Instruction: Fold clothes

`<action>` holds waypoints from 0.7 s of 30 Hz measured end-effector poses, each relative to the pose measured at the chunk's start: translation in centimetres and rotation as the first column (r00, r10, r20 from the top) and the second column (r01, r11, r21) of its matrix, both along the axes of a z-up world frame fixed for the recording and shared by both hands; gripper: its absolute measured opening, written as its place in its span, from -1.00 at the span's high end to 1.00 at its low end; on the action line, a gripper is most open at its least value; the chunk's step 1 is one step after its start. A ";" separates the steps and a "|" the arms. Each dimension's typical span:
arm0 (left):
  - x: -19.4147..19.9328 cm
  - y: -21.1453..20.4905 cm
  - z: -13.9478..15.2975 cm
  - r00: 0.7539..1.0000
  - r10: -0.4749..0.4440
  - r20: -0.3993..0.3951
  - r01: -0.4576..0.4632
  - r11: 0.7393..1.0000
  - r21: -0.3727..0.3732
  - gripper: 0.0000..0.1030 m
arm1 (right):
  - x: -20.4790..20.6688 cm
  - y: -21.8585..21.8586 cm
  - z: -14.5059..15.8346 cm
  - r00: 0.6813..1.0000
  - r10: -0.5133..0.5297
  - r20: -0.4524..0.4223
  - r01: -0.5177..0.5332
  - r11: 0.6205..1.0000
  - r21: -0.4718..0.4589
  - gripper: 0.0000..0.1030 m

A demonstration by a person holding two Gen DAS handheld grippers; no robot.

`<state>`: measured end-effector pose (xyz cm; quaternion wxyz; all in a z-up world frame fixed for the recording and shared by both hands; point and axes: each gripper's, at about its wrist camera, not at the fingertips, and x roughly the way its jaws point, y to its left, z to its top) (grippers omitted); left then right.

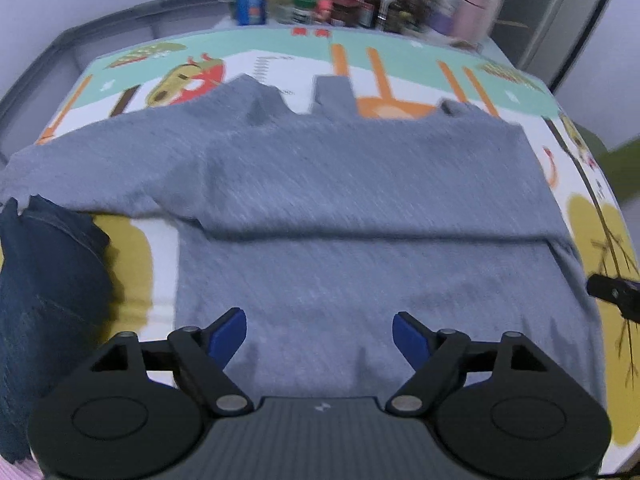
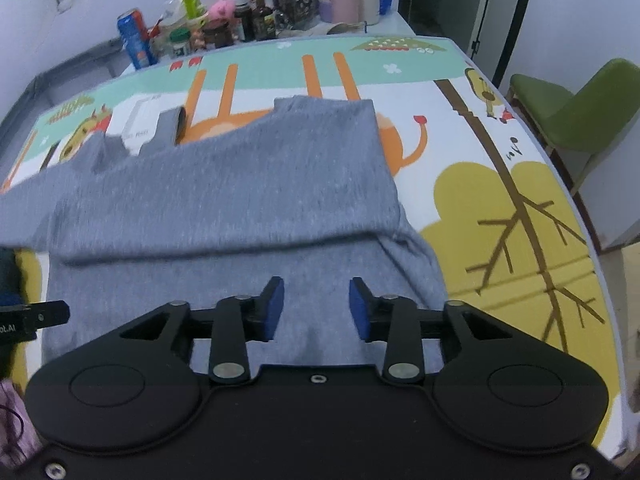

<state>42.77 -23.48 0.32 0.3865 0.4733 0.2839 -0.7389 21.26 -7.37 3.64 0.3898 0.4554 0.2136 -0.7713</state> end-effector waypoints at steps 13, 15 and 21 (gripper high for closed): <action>2.0 6.4 -2.3 0.995 -0.074 0.073 0.070 0.996 0.051 -0.63 | 5.1 5.3 -1.5 0.998 0.030 0.046 -0.033 0.997 0.068 0.14; 2.5 6.7 -2.5 0.995 -0.065 0.075 0.060 0.996 0.065 -0.64 | 5.6 6.0 -1.9 0.998 0.031 0.058 -0.035 0.996 0.079 0.13; 3.3 7.6 -3.5 0.994 -0.051 0.094 0.042 0.995 0.095 -0.64 | 6.2 7.4 -2.9 0.998 0.016 0.068 -0.023 0.994 0.108 0.12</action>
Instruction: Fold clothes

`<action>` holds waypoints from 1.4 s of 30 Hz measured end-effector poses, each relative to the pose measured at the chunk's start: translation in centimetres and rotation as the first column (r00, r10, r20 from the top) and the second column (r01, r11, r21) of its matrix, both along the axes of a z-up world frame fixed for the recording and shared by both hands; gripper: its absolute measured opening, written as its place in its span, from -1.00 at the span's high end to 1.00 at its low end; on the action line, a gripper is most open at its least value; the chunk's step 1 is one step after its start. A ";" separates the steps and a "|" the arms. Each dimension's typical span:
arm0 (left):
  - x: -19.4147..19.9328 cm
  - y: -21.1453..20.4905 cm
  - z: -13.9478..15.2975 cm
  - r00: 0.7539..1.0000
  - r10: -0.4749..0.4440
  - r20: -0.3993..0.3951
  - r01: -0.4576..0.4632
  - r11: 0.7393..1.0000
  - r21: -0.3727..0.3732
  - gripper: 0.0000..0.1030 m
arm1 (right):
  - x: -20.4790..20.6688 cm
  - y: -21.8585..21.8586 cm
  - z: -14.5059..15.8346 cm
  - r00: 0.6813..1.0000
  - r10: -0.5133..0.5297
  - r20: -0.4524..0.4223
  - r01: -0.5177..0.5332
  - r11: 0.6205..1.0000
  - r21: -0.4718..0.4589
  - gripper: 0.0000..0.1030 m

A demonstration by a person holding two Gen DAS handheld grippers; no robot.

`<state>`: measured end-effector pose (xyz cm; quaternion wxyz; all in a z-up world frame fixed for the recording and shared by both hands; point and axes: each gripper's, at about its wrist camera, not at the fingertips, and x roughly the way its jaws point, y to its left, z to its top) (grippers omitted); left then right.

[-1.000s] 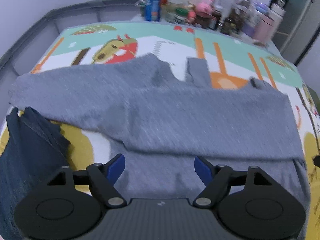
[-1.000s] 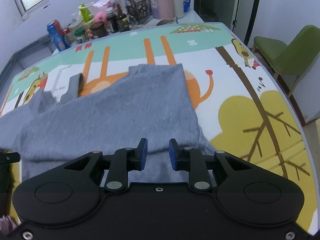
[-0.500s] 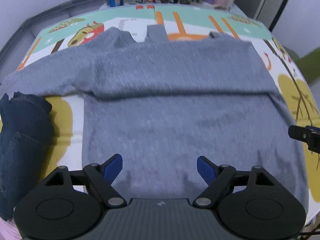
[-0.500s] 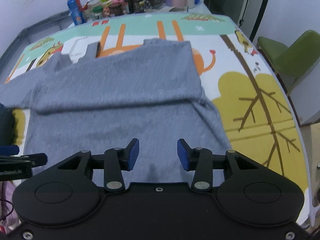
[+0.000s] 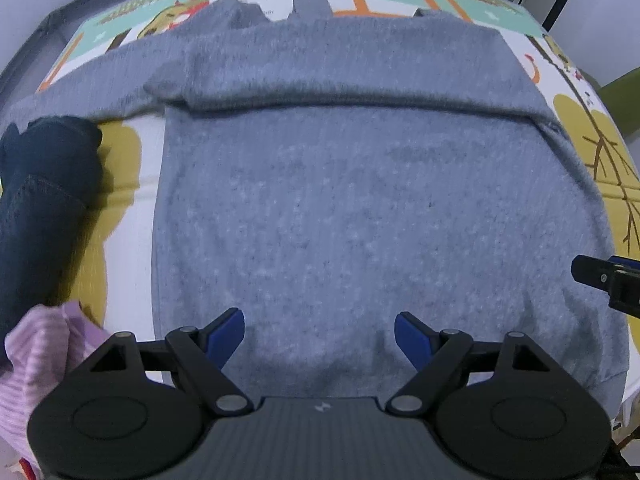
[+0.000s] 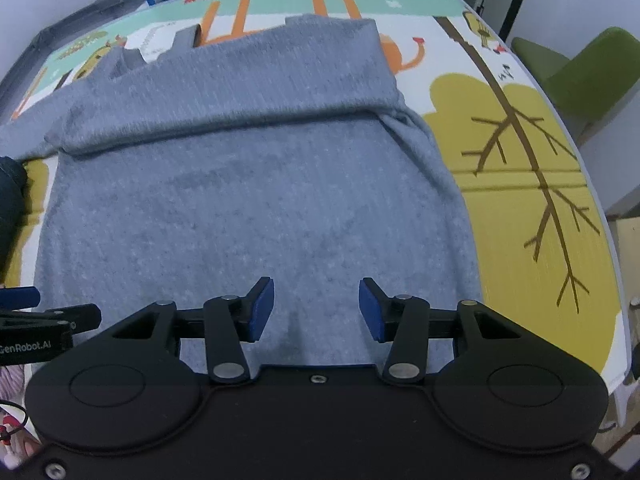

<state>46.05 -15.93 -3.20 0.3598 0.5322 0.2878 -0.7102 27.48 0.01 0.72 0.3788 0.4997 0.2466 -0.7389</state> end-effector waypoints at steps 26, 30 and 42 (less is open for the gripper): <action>2.5 -3.9 3.1 0.993 0.105 -0.049 -0.108 0.992 -0.062 -0.75 | -0.5 -1.0 0.2 0.999 0.048 -0.002 -0.048 0.999 -0.018 -0.01; 4.2 -6.7 4.4 0.993 0.102 -0.067 -0.108 0.990 -0.095 -0.75 | 0.7 -2.3 1.1 0.999 0.035 -0.015 -0.035 0.999 -0.028 -0.01; 11.9 -17.3 11.1 0.972 0.106 -0.208 -0.142 0.975 -0.170 -0.75 | 8.2 -11.6 5.2 0.999 0.028 -0.044 -0.032 0.996 -0.089 -0.02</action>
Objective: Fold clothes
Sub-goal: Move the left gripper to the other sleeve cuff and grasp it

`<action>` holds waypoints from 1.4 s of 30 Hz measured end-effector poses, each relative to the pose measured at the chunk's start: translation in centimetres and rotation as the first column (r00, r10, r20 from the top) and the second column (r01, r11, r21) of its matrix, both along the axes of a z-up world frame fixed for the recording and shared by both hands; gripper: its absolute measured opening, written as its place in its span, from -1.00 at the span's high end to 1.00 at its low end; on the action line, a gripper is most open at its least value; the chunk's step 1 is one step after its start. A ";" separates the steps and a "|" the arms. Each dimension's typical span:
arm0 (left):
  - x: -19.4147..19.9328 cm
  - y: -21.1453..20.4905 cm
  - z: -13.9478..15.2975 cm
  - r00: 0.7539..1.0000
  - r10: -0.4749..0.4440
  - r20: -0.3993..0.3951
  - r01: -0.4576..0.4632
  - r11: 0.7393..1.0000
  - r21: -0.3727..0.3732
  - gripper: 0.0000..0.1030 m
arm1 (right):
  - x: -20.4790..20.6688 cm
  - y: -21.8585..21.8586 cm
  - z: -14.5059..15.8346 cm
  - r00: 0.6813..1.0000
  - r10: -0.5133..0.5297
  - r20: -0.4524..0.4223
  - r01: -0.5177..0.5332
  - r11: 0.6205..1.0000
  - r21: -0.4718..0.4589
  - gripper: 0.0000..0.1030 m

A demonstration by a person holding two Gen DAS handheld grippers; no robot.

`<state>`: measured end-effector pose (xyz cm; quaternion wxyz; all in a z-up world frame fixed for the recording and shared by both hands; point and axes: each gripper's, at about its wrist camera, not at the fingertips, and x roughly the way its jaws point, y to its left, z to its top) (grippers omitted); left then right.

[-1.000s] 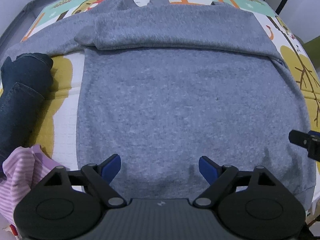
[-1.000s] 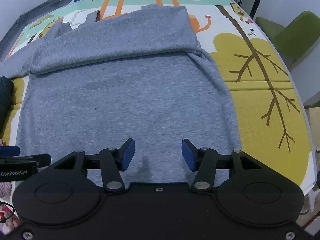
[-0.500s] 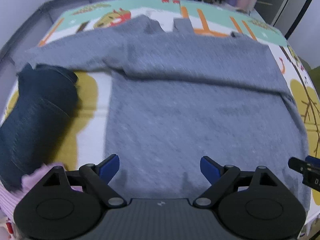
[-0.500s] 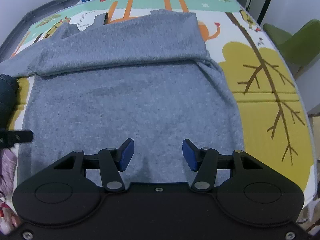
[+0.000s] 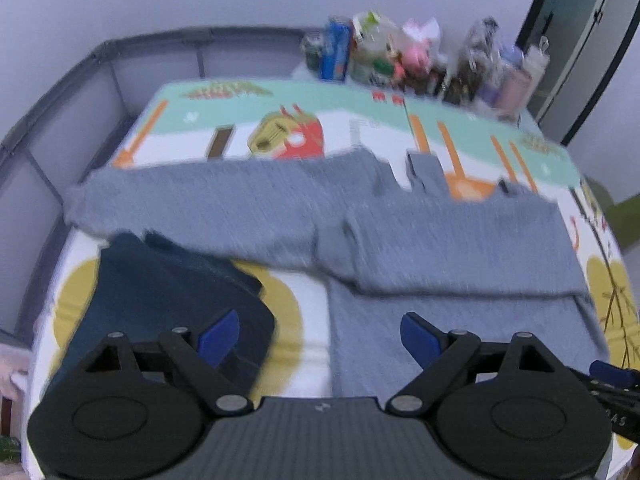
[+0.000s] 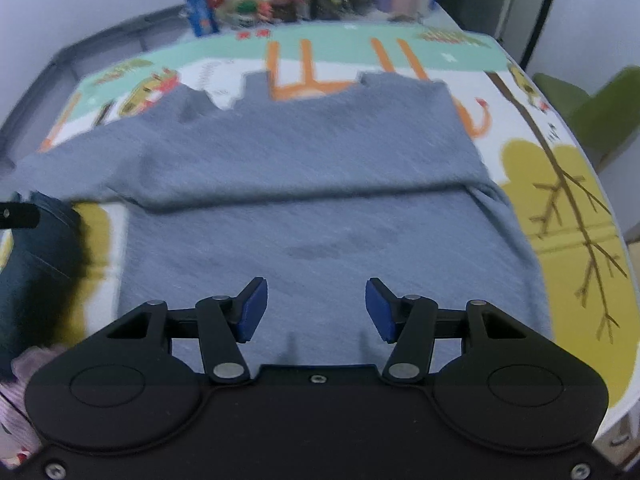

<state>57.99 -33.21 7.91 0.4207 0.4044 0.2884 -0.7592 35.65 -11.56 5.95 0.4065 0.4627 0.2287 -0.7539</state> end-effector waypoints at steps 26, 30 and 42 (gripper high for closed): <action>18.2 -24.7 -5.2 0.938 0.343 -0.042 -0.343 0.939 0.014 -0.85 | 12.8 -26.3 -2.6 0.967 0.255 0.012 -0.255 0.967 0.008 -0.05; 18.9 -28.0 -7.7 0.948 0.317 0.002 -0.317 0.948 -0.034 -0.85 | 12.9 -28.2 -5.2 0.970 0.242 0.024 -0.243 0.970 0.026 -0.04; 22.0 -35.9 -15.2 0.952 0.306 0.002 -0.305 0.951 0.055 -0.85 | 12.9 -31.1 -8.2 0.973 0.228 0.020 -0.229 0.972 0.057 -0.04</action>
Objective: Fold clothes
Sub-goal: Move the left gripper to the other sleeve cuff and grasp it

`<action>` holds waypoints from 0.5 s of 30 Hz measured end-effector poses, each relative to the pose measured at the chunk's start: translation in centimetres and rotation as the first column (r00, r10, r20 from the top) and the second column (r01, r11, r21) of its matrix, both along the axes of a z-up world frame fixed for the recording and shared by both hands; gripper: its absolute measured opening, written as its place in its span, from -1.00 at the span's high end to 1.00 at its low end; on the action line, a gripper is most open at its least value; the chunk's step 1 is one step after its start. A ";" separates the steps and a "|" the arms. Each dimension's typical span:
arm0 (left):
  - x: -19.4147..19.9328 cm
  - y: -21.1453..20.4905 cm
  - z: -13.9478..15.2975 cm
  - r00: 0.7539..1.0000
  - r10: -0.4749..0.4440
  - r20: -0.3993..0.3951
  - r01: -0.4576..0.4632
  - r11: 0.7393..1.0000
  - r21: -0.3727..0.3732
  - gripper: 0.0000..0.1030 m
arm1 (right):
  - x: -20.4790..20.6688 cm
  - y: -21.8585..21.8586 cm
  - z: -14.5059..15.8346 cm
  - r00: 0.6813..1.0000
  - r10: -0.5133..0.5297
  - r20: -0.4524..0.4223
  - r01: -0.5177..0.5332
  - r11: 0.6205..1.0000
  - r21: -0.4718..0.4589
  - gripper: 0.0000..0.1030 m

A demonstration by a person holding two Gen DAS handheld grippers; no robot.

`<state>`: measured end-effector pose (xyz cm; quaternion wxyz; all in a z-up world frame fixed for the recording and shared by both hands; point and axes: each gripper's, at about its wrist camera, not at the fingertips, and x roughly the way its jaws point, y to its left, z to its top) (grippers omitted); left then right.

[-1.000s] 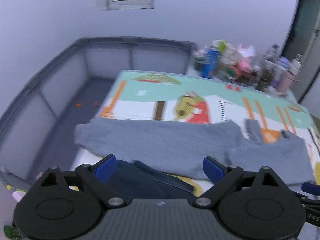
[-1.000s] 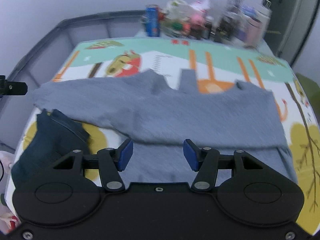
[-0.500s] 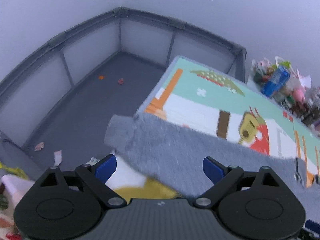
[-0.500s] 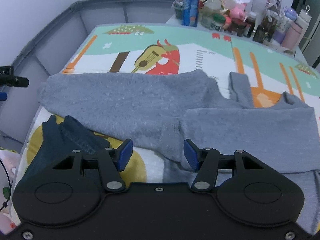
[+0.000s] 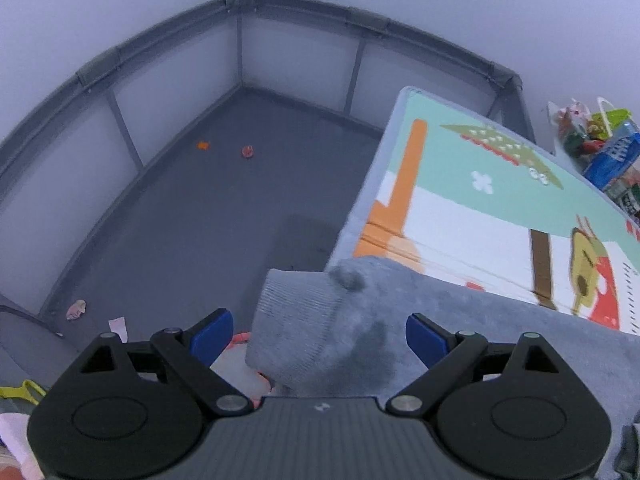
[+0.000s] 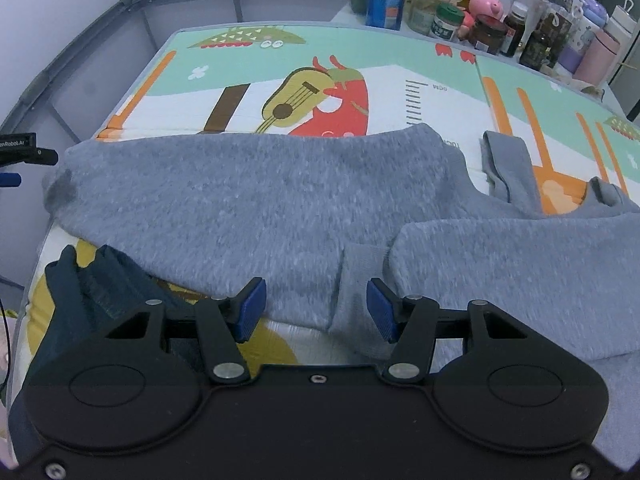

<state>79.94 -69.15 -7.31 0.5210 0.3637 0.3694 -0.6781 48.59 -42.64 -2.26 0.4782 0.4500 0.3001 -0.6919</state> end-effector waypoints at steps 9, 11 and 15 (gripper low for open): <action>2.9 -2.3 -3.7 0.987 0.020 -0.159 -0.014 0.999 0.040 -0.81 | 0.8 -1.3 -0.9 0.999 0.031 -0.031 -0.031 0.999 0.010 -0.04; 3.2 -2.7 -4.4 0.980 0.030 -0.195 -0.018 0.998 0.061 -0.77 | 1.0 -1.6 -1.2 0.999 0.038 -0.032 -0.037 0.999 0.014 -0.04; 3.0 -3.2 -5.5 0.970 0.022 -0.242 0.000 0.996 0.092 -0.60 | 1.4 -1.8 -1.8 0.999 0.044 -0.023 -0.043 0.999 0.026 -0.04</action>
